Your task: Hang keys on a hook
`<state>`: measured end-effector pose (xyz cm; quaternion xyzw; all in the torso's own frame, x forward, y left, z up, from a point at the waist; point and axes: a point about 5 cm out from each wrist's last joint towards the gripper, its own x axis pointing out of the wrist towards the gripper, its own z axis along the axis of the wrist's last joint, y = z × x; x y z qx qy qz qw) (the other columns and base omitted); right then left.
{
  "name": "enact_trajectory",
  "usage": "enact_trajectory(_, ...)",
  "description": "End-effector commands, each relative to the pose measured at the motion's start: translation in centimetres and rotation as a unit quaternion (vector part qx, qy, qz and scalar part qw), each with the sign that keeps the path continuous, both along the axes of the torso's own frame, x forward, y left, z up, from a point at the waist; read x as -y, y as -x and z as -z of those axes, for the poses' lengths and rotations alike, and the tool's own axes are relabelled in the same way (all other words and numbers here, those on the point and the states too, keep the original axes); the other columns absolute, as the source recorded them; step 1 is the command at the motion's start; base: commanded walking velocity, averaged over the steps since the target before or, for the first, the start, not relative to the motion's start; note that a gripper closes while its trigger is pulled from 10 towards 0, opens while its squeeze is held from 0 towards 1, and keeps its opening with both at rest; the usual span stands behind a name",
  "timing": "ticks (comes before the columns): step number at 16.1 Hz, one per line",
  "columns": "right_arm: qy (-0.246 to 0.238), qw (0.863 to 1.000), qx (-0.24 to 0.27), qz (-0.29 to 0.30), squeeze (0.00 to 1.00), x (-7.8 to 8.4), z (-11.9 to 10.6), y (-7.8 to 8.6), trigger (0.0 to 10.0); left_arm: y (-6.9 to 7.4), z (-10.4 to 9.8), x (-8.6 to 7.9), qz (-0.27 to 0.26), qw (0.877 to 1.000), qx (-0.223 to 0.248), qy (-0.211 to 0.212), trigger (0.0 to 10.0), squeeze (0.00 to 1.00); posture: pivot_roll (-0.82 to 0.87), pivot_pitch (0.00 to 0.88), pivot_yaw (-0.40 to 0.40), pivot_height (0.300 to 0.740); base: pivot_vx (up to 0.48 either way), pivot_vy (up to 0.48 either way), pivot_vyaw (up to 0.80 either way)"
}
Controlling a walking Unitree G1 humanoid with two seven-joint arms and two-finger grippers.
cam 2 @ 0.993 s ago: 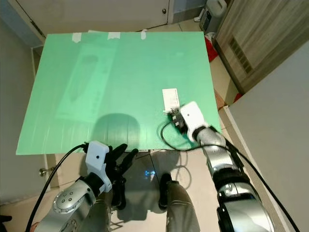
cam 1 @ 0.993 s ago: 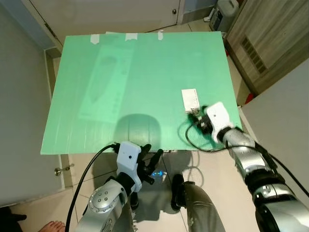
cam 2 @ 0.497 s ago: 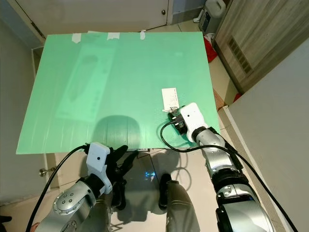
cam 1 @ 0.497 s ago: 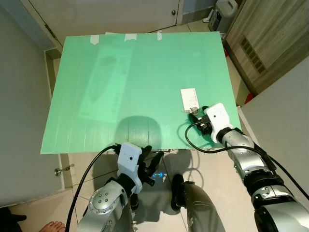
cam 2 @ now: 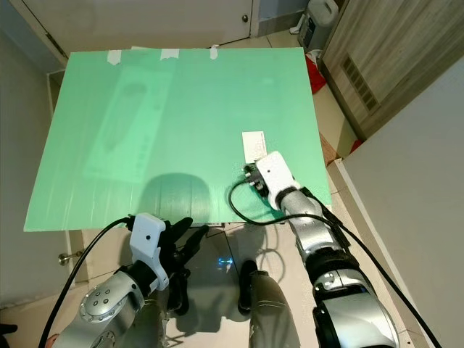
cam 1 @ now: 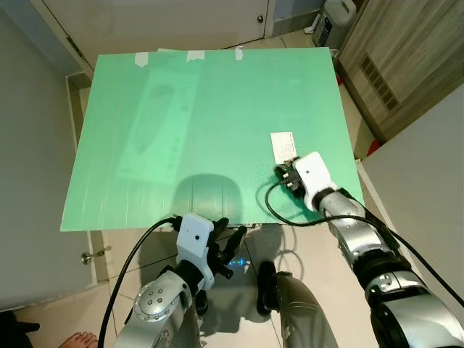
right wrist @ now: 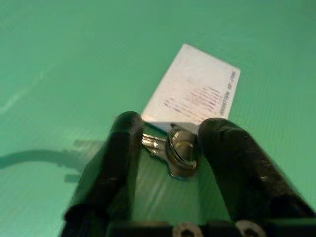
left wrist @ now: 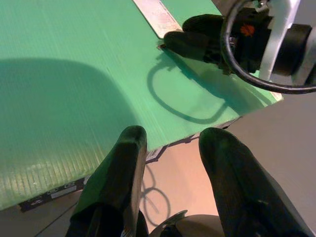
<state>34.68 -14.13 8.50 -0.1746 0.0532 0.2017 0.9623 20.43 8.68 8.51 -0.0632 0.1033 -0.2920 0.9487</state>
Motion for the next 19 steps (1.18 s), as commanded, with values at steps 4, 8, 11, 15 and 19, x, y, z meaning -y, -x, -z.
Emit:
enact_trajectory(4,-0.001,1.000,-0.012,0.004,0.00,0.0,0.9,0.4,0.0,0.6,0.4,0.0,0.001,1.000,-0.014,-0.001,10.0,0.00,0.13,0.401,-0.009,0.740,0.000,0.000,0.00)
enact_trajectory(8,-0.002,1.000,-0.011,-0.001,0.00,-0.2,0.9,0.5,0.0,0.6,0.3,0.2,0.003,1.000,-0.012,-0.001,10.0,0.00,0.12,0.403,-0.014,0.740,0.000,0.000,0.00)
enact_trajectory(11,0.000,1.000,-0.004,0.000,0.00,0.0,0.6,0.4,0.0,0.8,0.3,0.2,0.005,1.000,-0.013,-0.002,10.0,0.00,0.12,0.405,-0.012,0.740,0.000,0.000,0.00)
enact_trajectory(15,0.014,1.000,0.004,-0.005,0.00,-0.1,0.6,0.5,0.0,0.8,0.3,0.1,0.004,1.000,-0.012,-0.004,10.0,0.00,0.12,0.404,-0.014,0.740,0.000,0.000,0.00)
enact_trajectory(19,-0.121,0.993,0.012,0.002,0.00,-0.7,-1.4,-0.1,0.0,0.8,0.3,0.2,0.007,1.000,-0.010,-0.004,10.0,0.00,0.12,0.397,-0.018,0.740,0.000,0.000,0.00)
